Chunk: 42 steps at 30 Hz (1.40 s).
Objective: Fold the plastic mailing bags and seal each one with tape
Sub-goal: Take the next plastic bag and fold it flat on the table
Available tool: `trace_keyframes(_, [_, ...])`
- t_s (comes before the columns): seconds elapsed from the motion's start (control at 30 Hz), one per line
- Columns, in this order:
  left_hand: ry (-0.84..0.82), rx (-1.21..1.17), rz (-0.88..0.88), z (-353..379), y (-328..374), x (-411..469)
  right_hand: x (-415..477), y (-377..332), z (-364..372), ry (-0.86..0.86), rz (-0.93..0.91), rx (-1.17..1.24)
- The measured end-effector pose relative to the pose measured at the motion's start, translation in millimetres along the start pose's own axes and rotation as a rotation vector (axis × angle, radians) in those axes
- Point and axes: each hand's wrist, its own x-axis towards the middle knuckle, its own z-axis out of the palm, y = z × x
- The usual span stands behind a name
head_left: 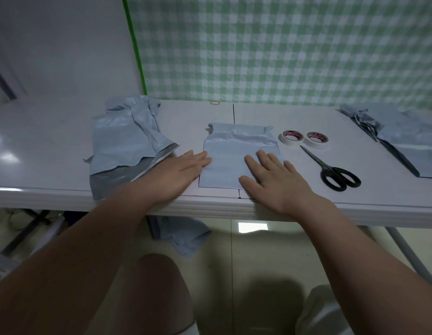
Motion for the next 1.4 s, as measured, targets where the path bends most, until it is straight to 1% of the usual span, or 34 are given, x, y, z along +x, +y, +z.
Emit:
trace_keyframes(0.07, [0.014,0.050,-0.020,-2.0,4.4,3.4,0.3,-0.3,-2.7,-0.006,0.007,-0.005])
trace_keyframes(0.17, [0.015,0.120,-0.011,-3.3,6.8,7.5,-0.9,-10.1,-7.2,0.058,-0.040,-0.038])
trace_keyframes(0.23, [0.006,0.156,-0.008,-4.6,5.5,8.0,-4.7,-27.6,-7.9,0.093,-0.157,0.037])
trace_keyframes(0.3, [-0.026,0.180,-0.005,-7.8,5.0,6.8,-8.1,-44.5,-3.9,0.086,-0.286,0.102])
trace_keyframes(0.37, [-0.082,0.182,-0.008,-11.9,5.6,5.7,-10.3,-52.7,3.0,0.060,-0.329,0.105])
trace_keyframes(0.43, [-0.109,0.142,-0.020,-14.8,5.9,6.3,-11.1,-52.4,7.7,0.085,-0.349,0.086])
trace_keyframes(0.53, [-0.066,0.091,-0.003,-14.0,3.3,8.5,-14.4,-50.5,9.2,0.109,-0.382,0.094])
trace_keyframes(0.6, [-0.027,0.070,0.009,-12.6,0.9,9.4,-16.0,-50.6,7.2,0.139,-0.374,0.233])
trace_keyframes(0.67, [-0.007,0.043,0.012,-11.9,-1.6,10.1,-14.0,-51.6,2.9,0.220,-0.320,0.409])
trace_keyframes(0.7, [-0.005,0.026,0.013,-11.6,-2.4,9.9,-10.9,-51.9,1.6,0.259,-0.287,0.441])
trace_keyframes(0.8, [0.040,0.014,0.030,-8.6,-4.4,7.4,6.6,-50.4,0.8,0.282,-0.218,0.395])
trace_keyframes(0.93, [0.335,-0.093,-0.008,0.6,-3.0,3.3,28.5,-44.9,1.2,0.232,-0.193,0.281])
trace_keyframes(1.0, [0.406,-0.114,-0.014,5.5,0.9,3.0,33.1,-46.6,1.3,0.207,-0.204,0.270])
trace_keyframes(1.1, [0.374,-0.032,0.027,9.9,6.1,2.6,36.2,-50.5,5.3,0.202,-0.268,0.208])
trace_keyframes(1.23, [0.344,0.224,0.101,15.3,-1.1,3.1,36.8,-48.9,8.3,0.137,-0.289,0.090])
trace_keyframes(1.33, [0.306,0.270,0.184,18.7,-4.6,-1.6,35.0,-49.1,5.7,0.077,-0.281,0.080])
trace_keyframes(1.4, [0.312,0.296,0.193,19.9,-0.5,-7.8,33.1,-49.8,3.7,0.025,-0.262,0.076])
